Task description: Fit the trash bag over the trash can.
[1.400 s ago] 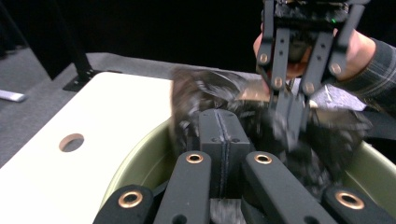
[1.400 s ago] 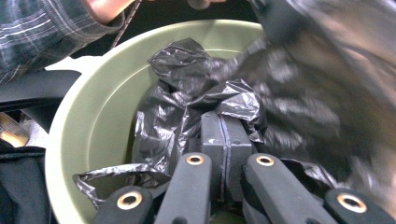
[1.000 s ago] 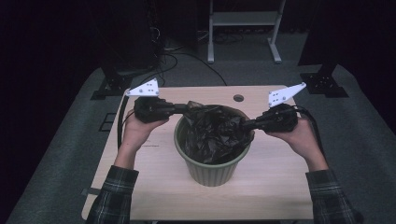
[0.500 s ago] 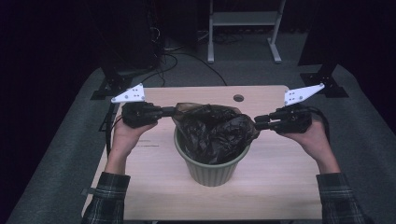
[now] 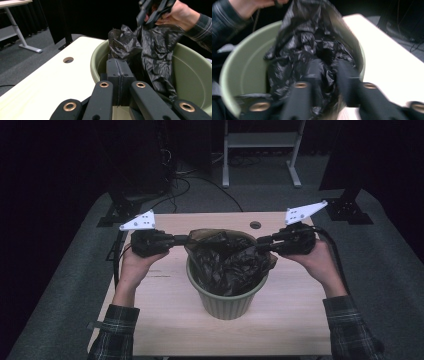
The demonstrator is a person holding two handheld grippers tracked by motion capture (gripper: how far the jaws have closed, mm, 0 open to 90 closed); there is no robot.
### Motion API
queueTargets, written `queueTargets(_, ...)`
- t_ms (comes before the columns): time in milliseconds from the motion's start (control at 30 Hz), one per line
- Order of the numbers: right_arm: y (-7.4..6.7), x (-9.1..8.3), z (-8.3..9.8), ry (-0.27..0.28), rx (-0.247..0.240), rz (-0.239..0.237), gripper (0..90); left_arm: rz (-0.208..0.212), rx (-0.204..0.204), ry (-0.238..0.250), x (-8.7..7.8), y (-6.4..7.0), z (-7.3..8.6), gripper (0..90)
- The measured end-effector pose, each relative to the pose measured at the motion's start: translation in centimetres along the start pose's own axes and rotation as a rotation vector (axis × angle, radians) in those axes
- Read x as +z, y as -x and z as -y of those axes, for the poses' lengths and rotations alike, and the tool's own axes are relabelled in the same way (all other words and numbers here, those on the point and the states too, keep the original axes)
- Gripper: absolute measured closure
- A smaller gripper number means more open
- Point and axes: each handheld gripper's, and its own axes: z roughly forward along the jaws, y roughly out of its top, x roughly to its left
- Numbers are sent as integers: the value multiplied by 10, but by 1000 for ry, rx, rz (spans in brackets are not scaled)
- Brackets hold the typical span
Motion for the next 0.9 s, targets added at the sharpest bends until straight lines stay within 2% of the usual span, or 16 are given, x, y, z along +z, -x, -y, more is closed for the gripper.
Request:
queueTargets(100,-2,10,1,-50,-11,-28,887,-11,-1,-4,-6,-1,2,897)
queueTargets(300,-13,10,9,-118,-44,-83,900,-51,-21,6,-21,-5,11,896)
queueTargets(367,-16,8,12,-127,-43,-104,900,-80,-28,-1,-25,-8,14,896)
queueTargets(467,-18,3,15,-120,-50,-126,892,-76,-46,18,-28,-12,20,897)
queueTargets(500,-18,1,15,-98,-57,-123,815,-71,-48,22,-28,-12,20,896)
queueTargets(600,-12,-6,11,-9,-37,-59,670,-62,-39,21,-26,-11,20,896)
queueTargets(733,2,-8,1,90,-7,10,664,-59,-35,18,-25,-11,18,896)
queueTargets(800,8,-3,-3,108,4,25,663,-57,-36,20,-25,-11,18,896)
queueTargets(833,11,1,-6,107,5,52,665,-57,-37,19,-25,-11,18,896)
queueTargets(900,16,7,-9,106,13,58,665,-54,-38,19,-25,-12,19,896)
